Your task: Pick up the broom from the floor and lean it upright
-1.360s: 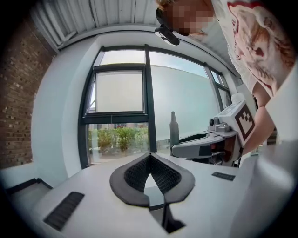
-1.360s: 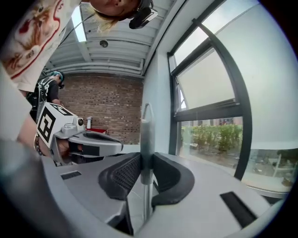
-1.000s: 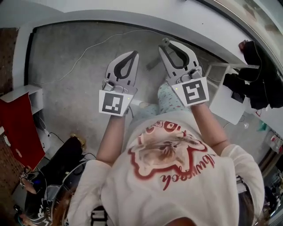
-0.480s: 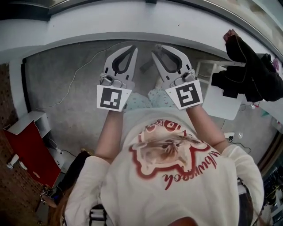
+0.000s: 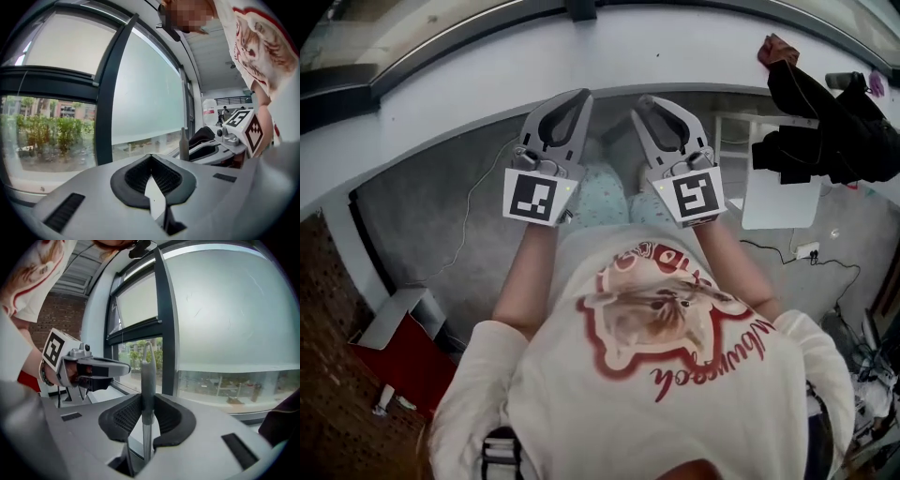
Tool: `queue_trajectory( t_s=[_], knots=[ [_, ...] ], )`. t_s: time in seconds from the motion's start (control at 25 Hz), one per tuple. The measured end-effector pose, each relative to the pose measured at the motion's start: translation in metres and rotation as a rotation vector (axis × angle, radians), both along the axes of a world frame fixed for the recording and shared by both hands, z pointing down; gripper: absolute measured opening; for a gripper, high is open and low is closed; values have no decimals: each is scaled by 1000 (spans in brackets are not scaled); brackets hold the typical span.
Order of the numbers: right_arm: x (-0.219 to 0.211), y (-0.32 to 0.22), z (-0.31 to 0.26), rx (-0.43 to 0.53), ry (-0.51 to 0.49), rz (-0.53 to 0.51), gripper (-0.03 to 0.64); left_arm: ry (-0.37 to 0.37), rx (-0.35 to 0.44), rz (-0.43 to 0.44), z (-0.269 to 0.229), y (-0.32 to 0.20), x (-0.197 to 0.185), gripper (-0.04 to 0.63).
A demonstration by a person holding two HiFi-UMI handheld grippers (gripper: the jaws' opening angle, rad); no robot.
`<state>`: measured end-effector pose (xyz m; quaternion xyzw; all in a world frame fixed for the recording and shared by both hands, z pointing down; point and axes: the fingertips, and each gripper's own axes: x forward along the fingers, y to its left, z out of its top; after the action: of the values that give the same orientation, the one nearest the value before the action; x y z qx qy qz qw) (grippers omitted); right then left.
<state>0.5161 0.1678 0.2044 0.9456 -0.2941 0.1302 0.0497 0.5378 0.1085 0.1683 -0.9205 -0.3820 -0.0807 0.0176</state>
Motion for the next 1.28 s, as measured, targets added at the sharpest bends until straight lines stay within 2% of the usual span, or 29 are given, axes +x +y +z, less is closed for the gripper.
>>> queue_trajectory(
  t_s=[0.12, 0.28, 0.4, 0.68, 0.92, 1.28],
  knots=[
    [20, 6, 29, -49, -63, 79, 97, -11, 14, 91, 8, 6, 29, 20],
    [48, 17, 63, -88, -125, 214, 97, -6, 12, 162, 14, 7, 61, 21],
    [65, 15, 76, -100, -129, 269, 97, -30, 15, 190, 23, 4, 71, 21],
    [95, 1, 81, -106, -123, 255, 98, -74, -16, 148, 32, 2, 79, 21],
    [115, 5, 84, -111, -128, 271, 100, -83, -21, 131, 35, -2, 85, 21],
    [117, -15, 80, -170, -108, 183, 107, -94, -19, 125, 41, -13, 84, 21]
  ],
)
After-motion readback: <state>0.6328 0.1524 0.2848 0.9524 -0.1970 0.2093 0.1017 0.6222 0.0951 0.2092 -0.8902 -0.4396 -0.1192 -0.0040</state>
